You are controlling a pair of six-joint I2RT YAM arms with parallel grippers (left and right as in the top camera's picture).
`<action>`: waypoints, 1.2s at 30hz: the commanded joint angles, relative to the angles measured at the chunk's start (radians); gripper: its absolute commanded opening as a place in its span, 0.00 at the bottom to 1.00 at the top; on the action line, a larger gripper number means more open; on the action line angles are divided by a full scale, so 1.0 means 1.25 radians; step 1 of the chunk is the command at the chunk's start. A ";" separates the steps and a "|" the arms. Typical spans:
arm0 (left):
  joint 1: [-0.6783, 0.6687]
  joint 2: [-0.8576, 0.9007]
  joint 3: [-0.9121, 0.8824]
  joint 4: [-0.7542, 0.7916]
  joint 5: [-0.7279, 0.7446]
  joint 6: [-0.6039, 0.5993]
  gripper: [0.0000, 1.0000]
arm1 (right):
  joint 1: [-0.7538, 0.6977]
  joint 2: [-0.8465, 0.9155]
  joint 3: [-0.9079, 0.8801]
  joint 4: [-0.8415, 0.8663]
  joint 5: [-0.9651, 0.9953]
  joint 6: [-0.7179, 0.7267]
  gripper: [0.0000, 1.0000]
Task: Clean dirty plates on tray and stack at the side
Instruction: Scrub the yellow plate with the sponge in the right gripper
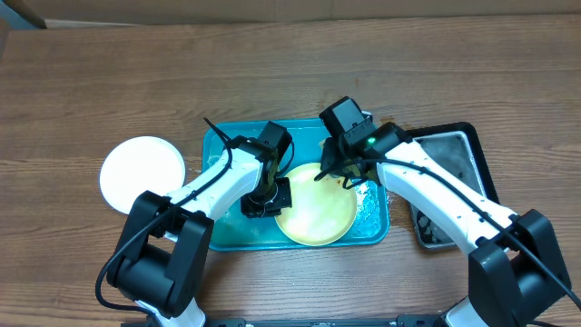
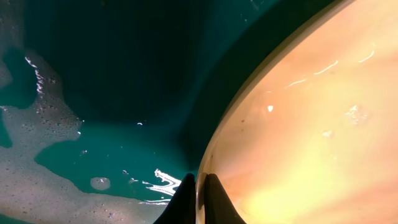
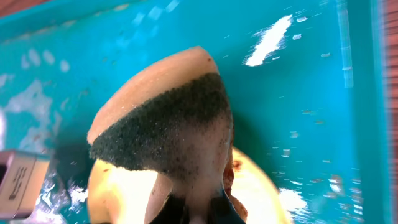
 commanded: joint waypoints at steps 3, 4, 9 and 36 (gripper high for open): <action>0.003 0.016 -0.033 -0.005 -0.062 0.004 0.04 | 0.016 0.002 -0.053 0.070 -0.042 -0.010 0.04; 0.003 0.016 -0.033 -0.005 -0.062 0.004 0.04 | 0.017 0.007 -0.060 0.082 -0.043 -0.010 0.04; 0.003 0.016 -0.033 -0.006 -0.062 0.003 0.04 | 0.020 0.049 -0.092 0.142 -0.044 -0.010 0.04; 0.004 0.016 -0.033 -0.012 -0.057 -0.014 0.04 | 0.001 0.075 -0.060 -0.171 0.224 0.067 0.04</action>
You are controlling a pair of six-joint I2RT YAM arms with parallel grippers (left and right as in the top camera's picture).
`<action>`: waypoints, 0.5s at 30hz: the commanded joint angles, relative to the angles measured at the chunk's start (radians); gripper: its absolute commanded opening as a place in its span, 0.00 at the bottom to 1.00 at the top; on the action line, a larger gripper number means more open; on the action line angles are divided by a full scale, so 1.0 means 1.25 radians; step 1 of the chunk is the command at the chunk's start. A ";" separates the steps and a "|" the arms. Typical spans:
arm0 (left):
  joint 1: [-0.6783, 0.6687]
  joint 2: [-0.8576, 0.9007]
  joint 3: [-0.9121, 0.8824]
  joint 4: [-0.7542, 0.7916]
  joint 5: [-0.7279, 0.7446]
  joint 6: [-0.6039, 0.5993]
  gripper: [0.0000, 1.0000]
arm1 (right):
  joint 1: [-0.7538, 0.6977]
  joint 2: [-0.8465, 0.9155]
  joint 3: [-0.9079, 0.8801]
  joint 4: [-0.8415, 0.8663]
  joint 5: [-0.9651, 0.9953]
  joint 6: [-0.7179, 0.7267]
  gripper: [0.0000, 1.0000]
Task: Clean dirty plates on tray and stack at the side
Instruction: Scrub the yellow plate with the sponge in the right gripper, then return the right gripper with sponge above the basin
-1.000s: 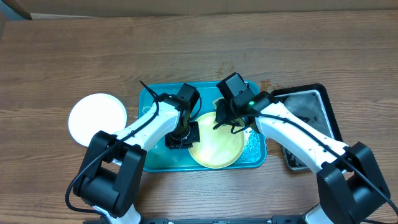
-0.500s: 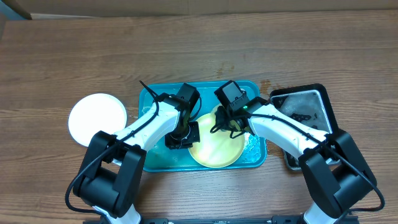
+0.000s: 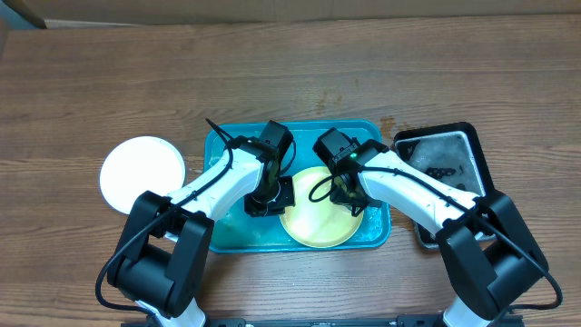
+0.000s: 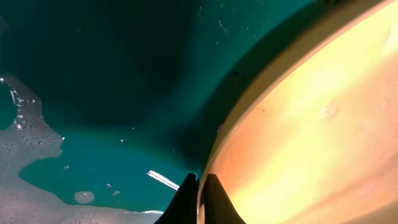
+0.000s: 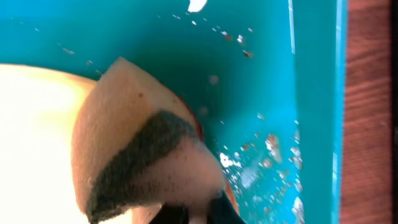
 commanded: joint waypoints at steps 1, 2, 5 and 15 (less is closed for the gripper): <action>0.005 0.016 -0.034 -0.031 -0.086 -0.014 0.04 | -0.030 -0.016 0.025 -0.049 0.102 0.032 0.04; 0.005 0.016 -0.034 -0.030 -0.086 -0.014 0.04 | -0.030 -0.027 0.038 -0.053 0.098 0.032 0.04; 0.005 0.016 -0.034 -0.030 -0.086 -0.017 0.04 | -0.031 -0.070 0.079 -0.062 0.074 0.027 0.04; 0.006 0.016 -0.033 -0.030 -0.091 -0.017 0.04 | -0.100 -0.208 0.104 -0.112 0.044 0.023 0.04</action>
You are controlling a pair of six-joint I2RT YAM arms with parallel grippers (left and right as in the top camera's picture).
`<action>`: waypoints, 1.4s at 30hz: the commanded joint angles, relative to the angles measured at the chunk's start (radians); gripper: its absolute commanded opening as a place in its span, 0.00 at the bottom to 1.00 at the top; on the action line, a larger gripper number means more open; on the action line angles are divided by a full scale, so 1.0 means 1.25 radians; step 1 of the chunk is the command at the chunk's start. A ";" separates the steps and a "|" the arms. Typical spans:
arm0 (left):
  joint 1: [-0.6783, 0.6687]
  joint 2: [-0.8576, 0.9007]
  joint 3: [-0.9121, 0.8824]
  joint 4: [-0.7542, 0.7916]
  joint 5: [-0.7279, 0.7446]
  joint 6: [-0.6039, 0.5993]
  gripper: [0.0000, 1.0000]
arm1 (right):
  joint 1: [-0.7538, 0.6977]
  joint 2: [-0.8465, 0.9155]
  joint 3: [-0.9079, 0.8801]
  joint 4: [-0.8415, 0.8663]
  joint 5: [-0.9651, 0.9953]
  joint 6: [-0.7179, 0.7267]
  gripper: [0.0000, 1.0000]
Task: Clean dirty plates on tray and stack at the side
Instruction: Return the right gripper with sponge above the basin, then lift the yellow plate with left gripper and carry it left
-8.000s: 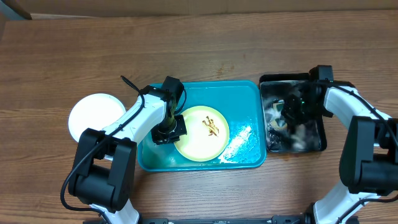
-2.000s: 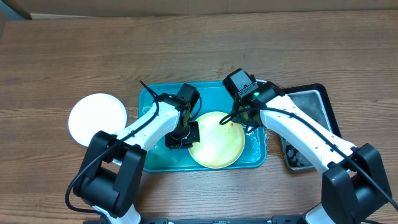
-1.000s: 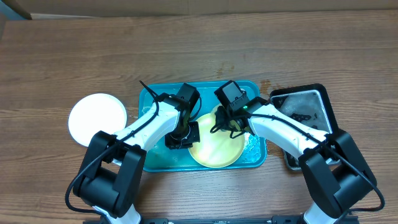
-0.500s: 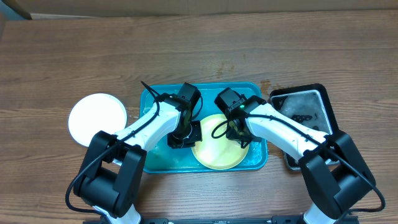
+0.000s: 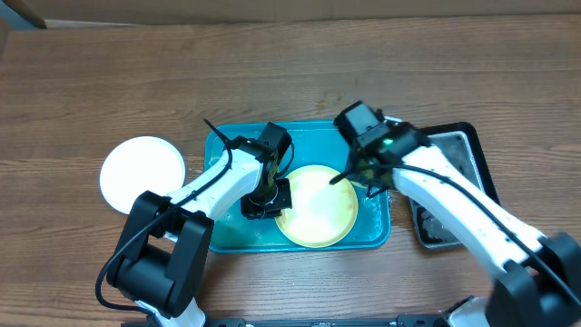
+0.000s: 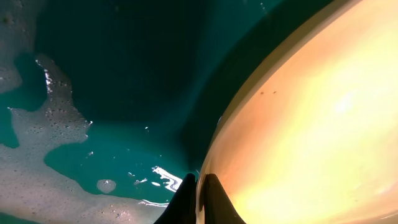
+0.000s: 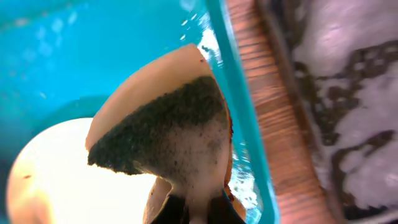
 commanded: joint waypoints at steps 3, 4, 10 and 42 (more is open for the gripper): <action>0.010 0.004 -0.019 -0.014 -0.081 -0.011 0.04 | -0.097 -0.063 0.016 -0.055 0.008 -0.012 0.04; 0.014 -0.005 -0.011 -0.023 -0.093 -0.011 0.04 | -0.123 -0.070 0.016 -0.060 -0.009 -0.050 0.04; 0.026 -0.081 0.050 -0.085 -0.204 -0.010 0.04 | -0.282 -0.081 0.015 -0.091 -0.153 -0.297 0.04; -0.133 -0.260 0.146 -0.234 -0.811 -0.036 0.04 | -0.466 -0.047 -0.007 -0.087 -0.194 -0.404 0.07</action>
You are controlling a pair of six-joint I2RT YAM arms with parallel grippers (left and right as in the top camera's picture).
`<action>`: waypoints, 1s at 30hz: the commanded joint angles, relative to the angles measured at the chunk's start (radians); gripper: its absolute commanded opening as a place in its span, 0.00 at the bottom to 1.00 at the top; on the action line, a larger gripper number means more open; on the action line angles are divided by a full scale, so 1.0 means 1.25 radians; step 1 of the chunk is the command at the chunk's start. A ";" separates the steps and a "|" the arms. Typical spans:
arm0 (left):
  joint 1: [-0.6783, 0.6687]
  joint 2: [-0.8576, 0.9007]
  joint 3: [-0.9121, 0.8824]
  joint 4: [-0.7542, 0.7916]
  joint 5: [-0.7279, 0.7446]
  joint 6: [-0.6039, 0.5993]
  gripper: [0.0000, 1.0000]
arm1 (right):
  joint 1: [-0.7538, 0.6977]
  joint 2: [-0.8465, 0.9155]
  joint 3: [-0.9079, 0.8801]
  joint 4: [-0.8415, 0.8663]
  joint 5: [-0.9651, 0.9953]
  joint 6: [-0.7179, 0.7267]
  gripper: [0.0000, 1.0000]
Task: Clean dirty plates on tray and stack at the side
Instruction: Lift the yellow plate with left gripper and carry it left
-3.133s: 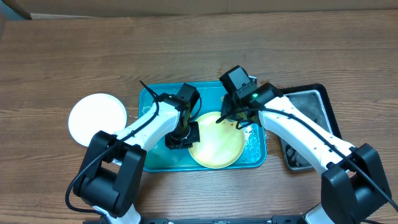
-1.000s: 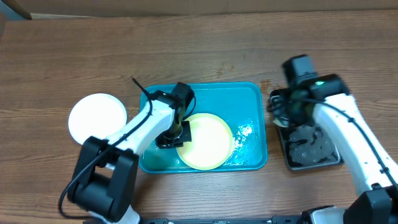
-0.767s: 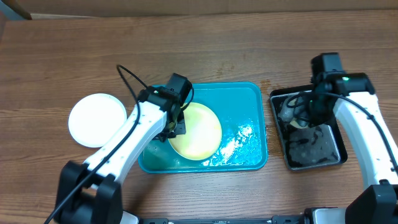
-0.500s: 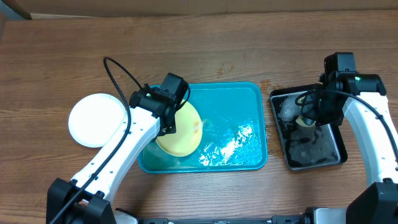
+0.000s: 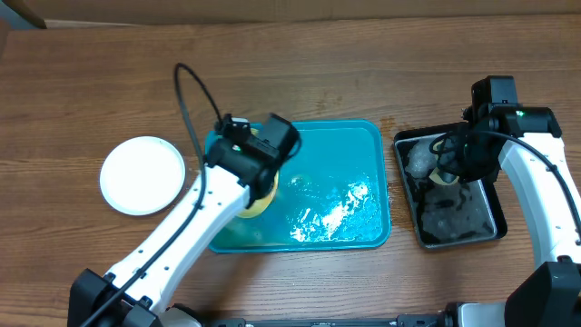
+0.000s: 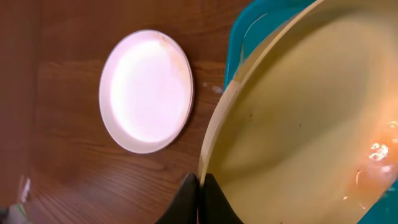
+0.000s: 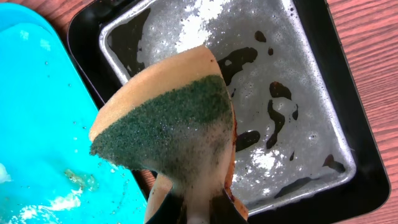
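Note:
My left gripper (image 6: 200, 186) is shut on the rim of the yellow plate (image 6: 298, 124), holding it lifted and tilted over the left end of the teal tray (image 5: 340, 154). From overhead only a sliver of the yellow plate (image 5: 258, 200) shows under the left gripper (image 5: 259, 163). A white plate (image 5: 141, 175) lies flat on the table left of the tray, also visible as the white plate (image 6: 146, 90) in the left wrist view. My right gripper (image 7: 193, 202) is shut on a yellow-and-green sponge (image 7: 168, 124) above the black tray (image 7: 261, 68).
The teal tray (image 7: 37, 124) holds foam and water streaks and no other plate. The black tray (image 5: 449, 195) at the right contains soapy water with dark specks. Brown wooden table (image 5: 290, 73) surrounds both trays; a black cable loops above the left arm.
The left gripper has lifted the yellow plate off the tray floor and moved it to the tray's left end. The right gripper with the sponge has gone from the teal tray's right edge to over the black tray.
The left gripper held the yellow plate's rim in the tray while the right gripper had the sponge at the plate's far edge, then on its right side, then off it at the tray's right rim. Now the plate is raised leftward and the sponge hangs over the black tray.

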 commanded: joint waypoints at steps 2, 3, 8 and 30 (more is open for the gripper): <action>-0.060 -0.022 0.023 -0.002 -0.141 -0.042 0.04 | 0.003 0.003 -0.003 0.005 -0.003 -0.004 0.07; -0.072 -0.022 0.023 -0.002 -0.155 -0.044 0.04 | 0.003 0.003 -0.003 0.004 -0.003 -0.004 0.07; -0.130 -0.022 0.023 0.000 -0.246 -0.068 0.04 | 0.003 0.003 -0.003 0.004 -0.003 -0.004 0.07; -0.169 -0.021 0.023 0.001 -0.348 -0.068 0.04 | 0.003 0.003 -0.004 0.003 -0.003 -0.004 0.07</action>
